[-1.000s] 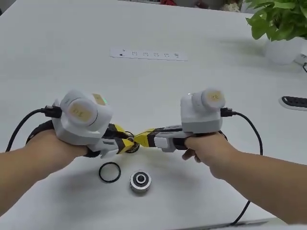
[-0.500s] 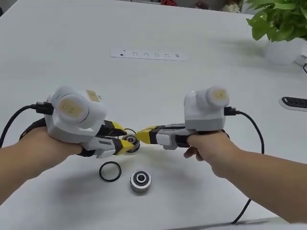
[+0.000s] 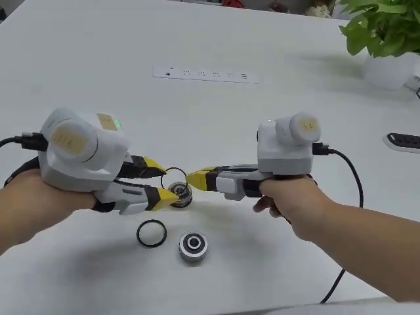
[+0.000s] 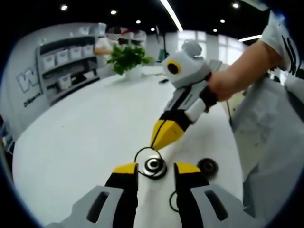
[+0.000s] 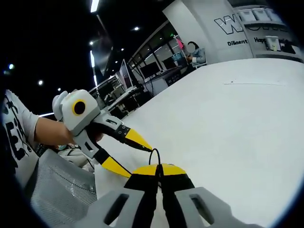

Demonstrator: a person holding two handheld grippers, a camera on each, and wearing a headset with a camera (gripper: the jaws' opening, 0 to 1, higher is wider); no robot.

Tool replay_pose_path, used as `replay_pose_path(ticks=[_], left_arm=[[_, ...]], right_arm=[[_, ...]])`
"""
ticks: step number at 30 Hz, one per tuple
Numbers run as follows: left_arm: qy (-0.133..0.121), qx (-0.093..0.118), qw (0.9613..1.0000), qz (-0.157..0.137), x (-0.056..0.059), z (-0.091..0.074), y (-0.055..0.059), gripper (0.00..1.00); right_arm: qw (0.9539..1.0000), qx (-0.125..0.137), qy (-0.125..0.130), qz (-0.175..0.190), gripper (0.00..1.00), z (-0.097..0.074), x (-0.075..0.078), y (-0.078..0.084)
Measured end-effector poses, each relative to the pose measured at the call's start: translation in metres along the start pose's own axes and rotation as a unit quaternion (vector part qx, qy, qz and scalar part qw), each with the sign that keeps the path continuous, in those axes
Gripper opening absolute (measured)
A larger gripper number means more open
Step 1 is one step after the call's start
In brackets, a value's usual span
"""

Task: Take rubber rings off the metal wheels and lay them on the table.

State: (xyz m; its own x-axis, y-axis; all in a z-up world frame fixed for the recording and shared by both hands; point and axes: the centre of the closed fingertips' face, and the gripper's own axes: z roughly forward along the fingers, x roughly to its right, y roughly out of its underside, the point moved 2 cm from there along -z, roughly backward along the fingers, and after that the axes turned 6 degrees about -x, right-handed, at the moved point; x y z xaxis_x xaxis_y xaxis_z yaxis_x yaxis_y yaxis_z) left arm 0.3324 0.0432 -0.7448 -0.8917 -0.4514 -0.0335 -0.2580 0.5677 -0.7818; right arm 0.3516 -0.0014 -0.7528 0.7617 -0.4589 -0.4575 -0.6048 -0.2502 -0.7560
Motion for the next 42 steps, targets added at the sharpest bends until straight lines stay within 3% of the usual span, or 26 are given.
replay_pose_path(ticks=[25, 42], left_arm=[[-0.011, 0.019, 0.9997, -0.012, -0.004, -0.038, 0.009, 0.56], [-0.004, 0.025, 0.9994, -0.026, 0.001, -0.056, 0.018, 0.70]], right_arm=[[0.9998, 0.006, -0.017, 0.000, 0.00, 0.002, -0.015, -0.007], [0.9997, -0.006, -0.025, -0.005, 0.00, 0.009, -0.014, -0.005]])
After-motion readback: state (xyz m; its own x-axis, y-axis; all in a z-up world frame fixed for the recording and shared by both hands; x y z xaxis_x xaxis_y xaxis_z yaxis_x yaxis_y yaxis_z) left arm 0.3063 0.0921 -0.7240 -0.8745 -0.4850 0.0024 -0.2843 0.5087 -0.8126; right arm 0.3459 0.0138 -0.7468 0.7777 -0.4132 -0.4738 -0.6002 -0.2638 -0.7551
